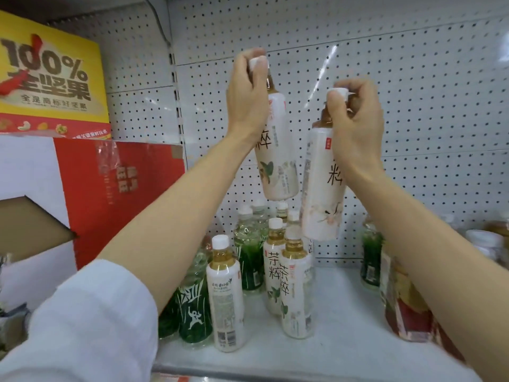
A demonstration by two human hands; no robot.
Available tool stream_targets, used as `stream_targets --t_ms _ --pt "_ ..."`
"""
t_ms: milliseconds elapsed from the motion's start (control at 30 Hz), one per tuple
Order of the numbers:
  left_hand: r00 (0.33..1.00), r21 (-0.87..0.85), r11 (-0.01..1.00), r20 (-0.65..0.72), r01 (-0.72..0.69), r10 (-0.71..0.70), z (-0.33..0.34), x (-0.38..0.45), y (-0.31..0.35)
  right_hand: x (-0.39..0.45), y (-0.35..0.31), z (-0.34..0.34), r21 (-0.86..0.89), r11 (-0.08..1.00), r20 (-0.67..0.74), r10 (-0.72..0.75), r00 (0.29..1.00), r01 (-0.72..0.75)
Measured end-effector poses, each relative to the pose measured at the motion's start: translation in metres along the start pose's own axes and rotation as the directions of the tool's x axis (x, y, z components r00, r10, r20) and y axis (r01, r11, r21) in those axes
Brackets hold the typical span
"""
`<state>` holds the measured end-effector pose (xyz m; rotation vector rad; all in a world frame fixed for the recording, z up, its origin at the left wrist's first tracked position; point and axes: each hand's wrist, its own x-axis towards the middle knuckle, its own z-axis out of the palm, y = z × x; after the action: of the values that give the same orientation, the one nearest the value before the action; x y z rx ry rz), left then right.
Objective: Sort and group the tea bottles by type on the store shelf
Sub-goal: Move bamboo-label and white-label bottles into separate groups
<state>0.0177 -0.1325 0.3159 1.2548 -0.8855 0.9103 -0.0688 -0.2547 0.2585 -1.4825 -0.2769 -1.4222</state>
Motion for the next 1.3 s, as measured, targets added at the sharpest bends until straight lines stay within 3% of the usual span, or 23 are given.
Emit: stream_targets --t_ms 167,367,467,600,767,833,933,1133,1200,1233,1300 --pt "0.977 -0.001 0.988 0.145 0.157 -0.155 0.053 -0.032 -0.025 -0.02 0.019 -0.043 -0.094 0.995 0.007 0.016 1.0 -0.016" --pt "0.87 0.175 0.94 0.359 0.293 -0.338 0.074 -0.06 -0.07 -0.052 0.061 -0.07 -0.195 0.98 0.031 0.058 0.998 -0.051" --pt "0.784 0.294 0.915 0.482 0.275 -0.391 0.073 -0.074 -0.089 -0.072 0.089 -0.075 -0.218 0.968 0.027 0.134 0.991 -0.125" --pt "0.615 0.433 0.873 0.632 0.225 -0.472 0.068 -0.092 -0.108 -0.099 0.119 -0.077 -0.252 0.954 0.075 0.187 0.98 -0.163" --pt "0.412 0.534 0.844 0.76 0.043 -0.502 0.066 -0.12 -0.118 -0.128 0.139 -0.078 -0.263 0.943 0.069 0.227 0.971 -0.202" --pt "0.394 0.525 0.851 0.78 0.01 -0.486 0.067 -0.125 -0.121 -0.134 0.141 -0.078 -0.265 0.943 0.041 0.221 0.975 -0.202" --pt "0.382 0.527 0.845 0.764 0.095 -0.519 0.064 -0.121 -0.126 -0.14 0.145 -0.074 -0.28 0.938 0.039 0.226 0.973 -0.207" --pt "0.269 0.55 0.829 0.786 0.106 -0.556 0.053 -0.11 -0.124 -0.14 0.146 -0.068 -0.342 0.926 0.14 0.216 0.966 -0.158" --pt "0.314 0.531 0.83 0.769 0.17 -0.557 0.042 -0.1 -0.123 -0.138 0.143 -0.07 -0.387 0.91 0.127 0.211 0.969 -0.147" --pt "0.389 0.511 0.835 0.74 0.206 -0.549 0.034 -0.093 -0.125 -0.136 0.142 -0.072 -0.409 0.901 0.121 0.209 0.97 -0.143" --pt "0.606 0.522 0.837 0.616 0.165 -0.503 0.012 -0.075 -0.132 -0.13 0.138 -0.075 -0.444 0.886 0.138 0.216 0.967 -0.134"
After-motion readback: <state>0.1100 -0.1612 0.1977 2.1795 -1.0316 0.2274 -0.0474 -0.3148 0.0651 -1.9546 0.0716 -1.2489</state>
